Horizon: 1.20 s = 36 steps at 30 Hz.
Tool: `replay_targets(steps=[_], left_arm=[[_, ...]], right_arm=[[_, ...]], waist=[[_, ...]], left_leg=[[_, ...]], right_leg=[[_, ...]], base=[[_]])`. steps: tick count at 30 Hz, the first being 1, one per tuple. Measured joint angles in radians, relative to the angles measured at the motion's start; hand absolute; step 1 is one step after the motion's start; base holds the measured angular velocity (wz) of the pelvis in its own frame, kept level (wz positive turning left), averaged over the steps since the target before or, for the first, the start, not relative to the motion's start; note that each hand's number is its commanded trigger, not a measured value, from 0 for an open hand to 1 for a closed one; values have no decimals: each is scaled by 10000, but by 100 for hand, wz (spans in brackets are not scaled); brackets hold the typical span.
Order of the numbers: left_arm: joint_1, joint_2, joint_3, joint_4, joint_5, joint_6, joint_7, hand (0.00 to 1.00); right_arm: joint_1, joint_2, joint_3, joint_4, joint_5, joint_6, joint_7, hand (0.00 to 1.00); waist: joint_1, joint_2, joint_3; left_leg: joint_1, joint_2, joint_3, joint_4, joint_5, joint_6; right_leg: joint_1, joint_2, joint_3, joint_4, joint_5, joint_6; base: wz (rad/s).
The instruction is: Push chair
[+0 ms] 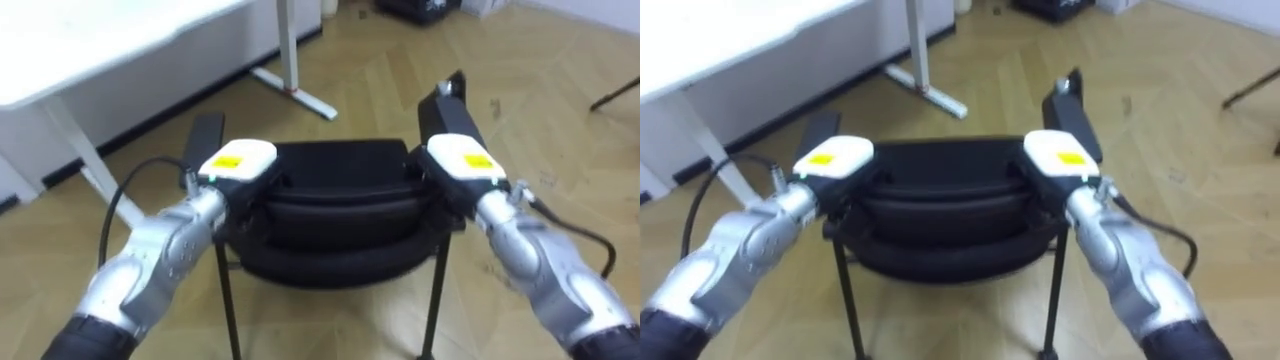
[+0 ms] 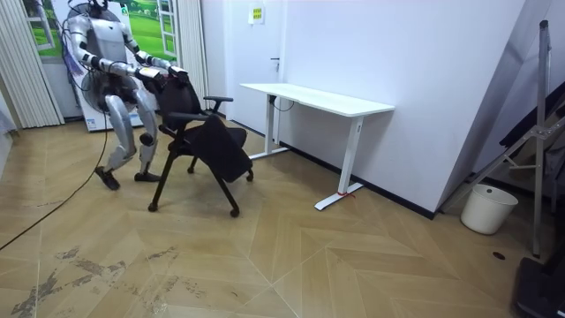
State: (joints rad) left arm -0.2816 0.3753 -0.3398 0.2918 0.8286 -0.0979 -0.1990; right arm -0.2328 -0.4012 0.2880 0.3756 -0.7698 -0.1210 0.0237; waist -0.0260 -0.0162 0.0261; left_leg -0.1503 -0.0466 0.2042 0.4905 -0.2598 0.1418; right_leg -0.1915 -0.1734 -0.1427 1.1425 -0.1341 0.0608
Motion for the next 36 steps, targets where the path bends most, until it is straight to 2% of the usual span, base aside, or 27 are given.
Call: replay_targets(steps=[2,3,5,6,7,8,9,10,12,13,14,16,20,22,24,25,26,27,29,30,31,33,34,35,36], left_arm=[[4,10,-49,37,-12,17,3,100],[7,15,-54,46,-38,22,-37,100],[9,42,-79,48,-71,-12,-68,100],[11,43,-81,53,-71,-19,-70,100],[13,64,-118,54,-72,-6,-67,100],[13,62,-151,57,-71,27,-44,100],[17,54,-189,91,-70,63,6,100],[17,61,-189,91,-69,103,1,100],[24,48,-200,100,-70,149,-8,100],[23,4,-200,100,-45,156,1,100],[20,-22,-193,90,-11,169,11,100],[0,-99,-146,40,126,208,136,100],[-126,-78,-134,28,113,337,128,100],[-134,-12,-88,-55,132,335,135,100],[-134,-30,-68,-93,262,335,108,100],[-134,-84,-32,-73,330,337,102,100],[-133,-91,-27,-66,358,337,110,100],[-132,-104,-30,-58,393,338,113,100],[-123,-114,-48,-15,384,337,135,100],[-125,-158,-51,17,386,337,179,100],[-120,-184,-51,36,383,337,256,100],[-16,-231,-55,51,388,354,317,100],[48,-252,-89,44,421,355,319,100],[61,-280,-89,41,460,346,326,100],[111,-365,-81,47,505,355,370,100]], right_arm=[[7,-22,62,16,2,3,-1,100],[34,-26,69,-4,-5,4,-3,100],[112,-57,65,-108,-22,23,-16,100],[133,-57,66,-118,-34,29,-34,100],[185,-29,70,-131,-46,34,-95,100],[205,-26,72,-132,-55,36,-117,100],[251,-11,72,-142,-67,41,-164,100],[279,5,73,-186,-81,54,-187,100],[306,6,73,-284,-143,132,-168,100],[292,-12,67,-287,-142,162,-151,100],[280,-5,64,-286,-139,218,-119,100],[120,14,28,-298,-136,394,158,100],[-64,87,36,-337,-118,567,397,100],[-78,160,14,-345,-116,583,417,100],[-69,163,-17,-345,-94,575,532,100],[-64,162,-29,-345,-75,574,621,100],[-64,162,-35,-345,-67,572,669,100],[-64,156,-44,-344,-36,569,779,100],[-57,135,-36,-341,58,572,863,100],[-67,77,-37,-381,64,572,909,100],[-102,90,-35,-399,50,581,917,100],[-83,75,-32,-387,-65,589,966,100],[-23,96,-38,-429,-93,590,1015,100],[-7,89,-49,-465,-127,593,1035,100],[-3,6,-67,-487,-133,636,1090,100]], waist=[[-8,95,52],[-31,192,96],[-45,327,112],[-63,362,99],[-168,364,43],[-248,360,39],[-308,346,28],[-427,331,4],[-664,403,-77],[-695,471,-111],[-684,473,-121],[-634,463,-135],[-548,365,-136],[-600,202,-94],[-736,90,-100],[-791,7,-74],[-807,-36,-60],[-937,-57,-56],[-1065,-106,-48],[-1071,-140,-44],[-1048,-145,-41],[-1072,-148,-31],[-1086,-154,-29],[-1108,-148,-32],[-1091,-167,-39]], left_leg=[[330,82,99,1,-232,2],[544,172,159,6,-426,-30],[864,296,123,0,-695,-125],[928,341,95,-3,-764,-161],[1056,352,-53,-78,-832,-236],[1164,351,-156,-141,-853,-269],[1413,353,-249,-304,-910,-365],[1573,362,-436,-362,-1023,-476],[1733,487,-714,-481,-1156,-663],[1864,678,-791,-576,-1228,-809],[1941,754,-806,-634,-1246,-877],[2143,1049,-803,-677,-1292,-1104],[2339,1353,-683,-356,-1402,-1366],[2266,1640,-627,211,-1455,-1581],[1942,1953,-425,1013,-1386,-1706],[1713,2136,-411,1573,-1251,-1936],[1628,2197,-426,1814,-1178,-2051],[1430,2361,-440,2252,-1074,-2169],[1178,2484,-443,2763,-854,-2117],[970,2474,-428,2654,-853,-2111],[505,2459,-289,2600,-928,-2000],[-189,2416,11,2245,-925,-1981],[-539,2360,328,1579,-819,-1873],[-713,2227,412,1147,-621,-1714],[-973,1931,411,465,183,-1436]], right_leg=[[-642,7,40,100,-261,-83],[-1010,34,19,-226,-407,-131],[-1488,278,191,-2014,-689,-131],[-1536,374,266,-2640,-708,-109],[-1497,549,330,-4069,-678,-104],[-1392,598,373,-4862,-602,-181],[-1107,800,500,-6345,-215,-262],[-817,959,615,-7395,438,-310],[-476,1253,744,-7725,1021,-424],[-345,1352,558,-7660,1025,-587],[-307,1414,485,-7618,974,-657],[-215,1641,297,-7393,591,-847],[-226,1754,69,-6570,-187,-1152],[-57,1787,-322,-6279,-620,-1393],[129,1786,-651,-6206,-926,-1538],[284,1785,-841,-6215,-1069,-1618],[352,1790,-911,-6250,-1151,-1657],[520,1834,-1131,-6287,-1291,-1731],[742,1828,-1345,-6329,-1450,-1814],[801,1772,-1401,-6385,-1507,-1854],[822,1709,-1463,-6461,-1526,-1886],[1080,1669,-1591,-6668,-1542,-1896],[1255,1649,-1670,-6825,-1572,-1870],[1313,1628,-1720,-6862,-1604,-1849],[1429,1553,-1754,-6921,-1661,-1780]], base=[[-8],[-12],[-6],[9],[20],[30],[31],[37],[37],[20],[6],[2],[1],[30],[47],[38],[50],[50],[45],[20],[14],[10],[16],[16],[10]])
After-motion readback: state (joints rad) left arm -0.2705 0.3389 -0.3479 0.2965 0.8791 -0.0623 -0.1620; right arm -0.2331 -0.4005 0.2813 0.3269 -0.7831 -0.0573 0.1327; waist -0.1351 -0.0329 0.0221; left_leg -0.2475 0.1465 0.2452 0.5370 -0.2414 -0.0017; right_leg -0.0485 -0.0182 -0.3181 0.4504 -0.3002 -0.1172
